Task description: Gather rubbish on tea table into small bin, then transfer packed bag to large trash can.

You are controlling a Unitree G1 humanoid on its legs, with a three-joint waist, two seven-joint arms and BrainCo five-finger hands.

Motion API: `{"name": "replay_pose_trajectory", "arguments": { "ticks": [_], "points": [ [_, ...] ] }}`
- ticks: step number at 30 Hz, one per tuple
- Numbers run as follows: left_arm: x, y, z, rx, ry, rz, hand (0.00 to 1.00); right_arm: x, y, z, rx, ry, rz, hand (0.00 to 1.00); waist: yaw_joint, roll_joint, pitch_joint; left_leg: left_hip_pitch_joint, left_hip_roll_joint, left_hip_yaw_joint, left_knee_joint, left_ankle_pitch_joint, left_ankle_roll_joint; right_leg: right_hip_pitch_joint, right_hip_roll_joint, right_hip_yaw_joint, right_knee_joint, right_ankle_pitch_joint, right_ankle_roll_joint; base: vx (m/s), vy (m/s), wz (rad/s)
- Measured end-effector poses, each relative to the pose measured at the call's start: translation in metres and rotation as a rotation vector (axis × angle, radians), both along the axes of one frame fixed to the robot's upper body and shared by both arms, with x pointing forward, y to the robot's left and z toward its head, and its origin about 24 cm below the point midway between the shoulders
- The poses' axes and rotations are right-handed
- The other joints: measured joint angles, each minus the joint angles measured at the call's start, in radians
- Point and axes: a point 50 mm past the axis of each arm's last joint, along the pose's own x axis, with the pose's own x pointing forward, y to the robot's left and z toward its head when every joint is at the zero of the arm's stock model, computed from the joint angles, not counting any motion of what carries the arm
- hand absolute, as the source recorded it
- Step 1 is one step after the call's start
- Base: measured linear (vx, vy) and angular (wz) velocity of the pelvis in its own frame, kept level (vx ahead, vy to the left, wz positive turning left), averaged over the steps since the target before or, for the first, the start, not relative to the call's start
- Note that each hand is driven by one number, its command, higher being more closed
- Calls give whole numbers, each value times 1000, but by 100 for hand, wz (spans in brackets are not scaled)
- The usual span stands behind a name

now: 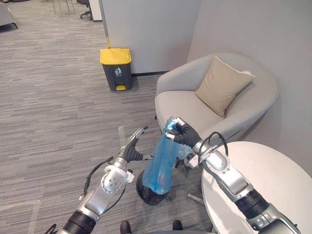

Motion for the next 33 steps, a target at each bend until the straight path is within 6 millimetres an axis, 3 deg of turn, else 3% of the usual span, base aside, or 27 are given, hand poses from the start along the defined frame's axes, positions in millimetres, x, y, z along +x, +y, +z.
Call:
{"name": "replay_pose_trajectory", "arguments": {
  "ticks": [8,19,33],
  "points": [
    [-2,-5,-8,-48,60,-6,0,0,8,1,45,4,5,100,-1,-9,-6,-1,0,-5,0,0,0,2,0,-1,0,4,-6,3,-1,0],
    [-10,-31,-36,-95,179,-24,0,4,30,18,143,-39,23,100,-5,-20,-8,1,3,-6,0,3,-2,2,4,-1,2,6,-9,0,0,0],
    [5,-38,-38,53,76,61,0,3,40,22,327,67,108,100,-5,-42,-18,9,11,2,0,3,-3,2,11,5,2,8,-11,0,0,-2]
  ]
}}
